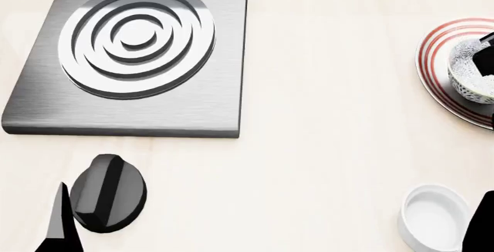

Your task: Pick the akita bowl next to the ramekin and place it on the plate.

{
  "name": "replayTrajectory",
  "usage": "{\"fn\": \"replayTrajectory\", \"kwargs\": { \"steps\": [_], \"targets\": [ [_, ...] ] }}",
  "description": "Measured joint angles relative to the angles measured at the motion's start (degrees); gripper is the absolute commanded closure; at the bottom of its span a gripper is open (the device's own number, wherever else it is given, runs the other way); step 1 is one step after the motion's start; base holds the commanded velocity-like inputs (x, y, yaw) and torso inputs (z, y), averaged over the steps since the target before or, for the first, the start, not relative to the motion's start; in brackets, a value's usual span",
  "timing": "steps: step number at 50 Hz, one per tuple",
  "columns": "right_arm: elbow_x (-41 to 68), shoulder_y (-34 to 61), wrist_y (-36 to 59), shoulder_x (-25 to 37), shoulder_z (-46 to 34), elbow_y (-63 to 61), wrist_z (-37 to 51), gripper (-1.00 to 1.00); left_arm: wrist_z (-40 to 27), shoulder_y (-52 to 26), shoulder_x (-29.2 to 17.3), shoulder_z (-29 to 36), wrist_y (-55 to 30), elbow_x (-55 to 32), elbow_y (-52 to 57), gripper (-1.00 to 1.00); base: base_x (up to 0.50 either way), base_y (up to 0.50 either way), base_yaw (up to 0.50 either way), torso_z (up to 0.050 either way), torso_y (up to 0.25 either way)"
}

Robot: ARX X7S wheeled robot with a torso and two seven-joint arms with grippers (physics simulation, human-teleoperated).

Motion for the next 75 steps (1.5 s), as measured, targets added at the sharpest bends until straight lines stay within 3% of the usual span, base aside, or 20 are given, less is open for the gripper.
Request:
{"fn": "replayTrajectory", "kwargs": {
  "steps": [29,52,75],
  "targets": [
    [-4.0,2.6,-3.8,-2.3,-10.2,-0.8,-5.6,-1.0,-0.1,0.0,-0.2,0.4,0.5,0.1,-0.5,-1.0,0.0,0.0,0.0,0.0,0.0],
    [-7.4,-13.2,13.7,-14.2,-18.2,-43.5,-14.1,-1.0,-0.3,-0.2,-0.4,0.5,0.5,-0.2,-0.8,-1.0,0.0,0.0,0.0,0.0,0.0],
    [-4.5,-31.5,16.3,-19.6,-24.3,-68.0,-17.3,-1.0,-0.4,-0.2,-0.5,0.8,0.9,-0.2,-1.0,-1.0,0.0,0.0,0.0,0.0,0.0]
  ]
}}
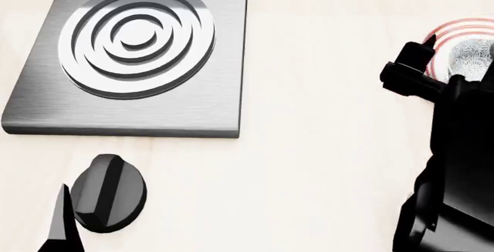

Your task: Pick the akita bowl next to the ramekin and place it on the plate.

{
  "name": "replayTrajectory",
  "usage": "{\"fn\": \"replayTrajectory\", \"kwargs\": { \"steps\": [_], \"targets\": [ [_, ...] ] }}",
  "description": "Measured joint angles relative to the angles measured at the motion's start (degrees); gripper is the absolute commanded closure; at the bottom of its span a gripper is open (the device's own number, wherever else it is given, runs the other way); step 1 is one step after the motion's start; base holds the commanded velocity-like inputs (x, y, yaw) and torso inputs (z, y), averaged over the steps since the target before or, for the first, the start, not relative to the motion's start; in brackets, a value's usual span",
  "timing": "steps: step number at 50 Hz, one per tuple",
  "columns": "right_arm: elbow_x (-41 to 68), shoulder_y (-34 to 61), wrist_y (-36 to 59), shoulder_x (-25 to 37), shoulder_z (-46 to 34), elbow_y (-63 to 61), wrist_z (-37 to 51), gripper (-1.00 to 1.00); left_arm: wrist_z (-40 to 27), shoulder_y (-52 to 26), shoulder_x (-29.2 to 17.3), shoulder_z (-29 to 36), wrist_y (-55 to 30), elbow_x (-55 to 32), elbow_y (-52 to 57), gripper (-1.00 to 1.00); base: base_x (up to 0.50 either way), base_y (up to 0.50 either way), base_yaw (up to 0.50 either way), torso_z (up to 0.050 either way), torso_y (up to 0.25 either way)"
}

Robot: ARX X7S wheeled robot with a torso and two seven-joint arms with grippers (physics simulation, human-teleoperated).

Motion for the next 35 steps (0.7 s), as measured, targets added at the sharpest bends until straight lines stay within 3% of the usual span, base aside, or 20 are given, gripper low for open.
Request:
{"fn": "replayTrajectory", "kwargs": {
  "steps": [35],
  "targets": [
    [7.2,-26.6,-13.0,0.2,-13.6,-19.8,3.4,-1.0,-0.4,0.3,-0.2,0.6,0.2,0.2,0.2,-1.0,0.0,0.0,0.0,0.0,0.0]
  ]
}}
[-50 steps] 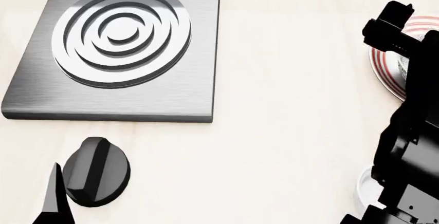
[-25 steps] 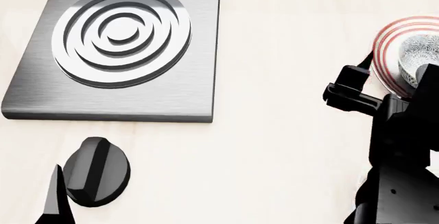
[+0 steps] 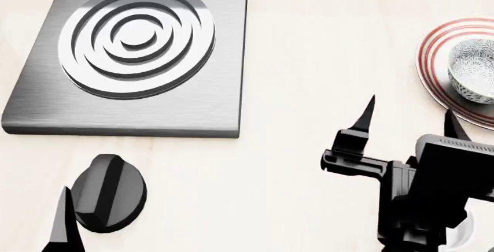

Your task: Pick the akita bowl next to the ramekin and place it on the plate.

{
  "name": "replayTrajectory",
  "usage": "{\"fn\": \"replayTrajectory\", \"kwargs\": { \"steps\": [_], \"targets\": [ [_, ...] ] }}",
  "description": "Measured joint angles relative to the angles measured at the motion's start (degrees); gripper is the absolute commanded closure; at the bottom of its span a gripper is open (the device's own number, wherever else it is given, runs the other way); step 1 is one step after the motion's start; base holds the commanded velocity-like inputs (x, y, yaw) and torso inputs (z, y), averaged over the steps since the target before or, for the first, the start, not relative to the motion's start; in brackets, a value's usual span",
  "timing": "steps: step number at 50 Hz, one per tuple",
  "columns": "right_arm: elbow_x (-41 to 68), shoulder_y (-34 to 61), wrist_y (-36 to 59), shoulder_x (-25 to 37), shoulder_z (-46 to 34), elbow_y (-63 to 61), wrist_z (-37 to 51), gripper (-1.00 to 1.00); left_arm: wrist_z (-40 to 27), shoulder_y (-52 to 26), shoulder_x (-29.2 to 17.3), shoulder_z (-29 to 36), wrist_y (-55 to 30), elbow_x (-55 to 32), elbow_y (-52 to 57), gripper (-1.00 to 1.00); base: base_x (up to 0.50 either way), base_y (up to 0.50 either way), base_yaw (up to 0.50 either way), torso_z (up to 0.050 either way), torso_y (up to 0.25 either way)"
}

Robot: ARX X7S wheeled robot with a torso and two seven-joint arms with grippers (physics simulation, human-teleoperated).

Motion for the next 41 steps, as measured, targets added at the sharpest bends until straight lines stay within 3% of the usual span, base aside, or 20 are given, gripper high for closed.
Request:
{"fn": "replayTrajectory", "kwargs": {
  "steps": [41],
  "targets": [
    [-2.9,-11.6,-3.9,3.7,-13.2,-20.9,5.7,-1.0,-0.6,-0.2,-0.2,0.0,0.0,-0.6,0.0,-1.0,0.0,0.0,0.0,0.0,0.0]
  ]
}}
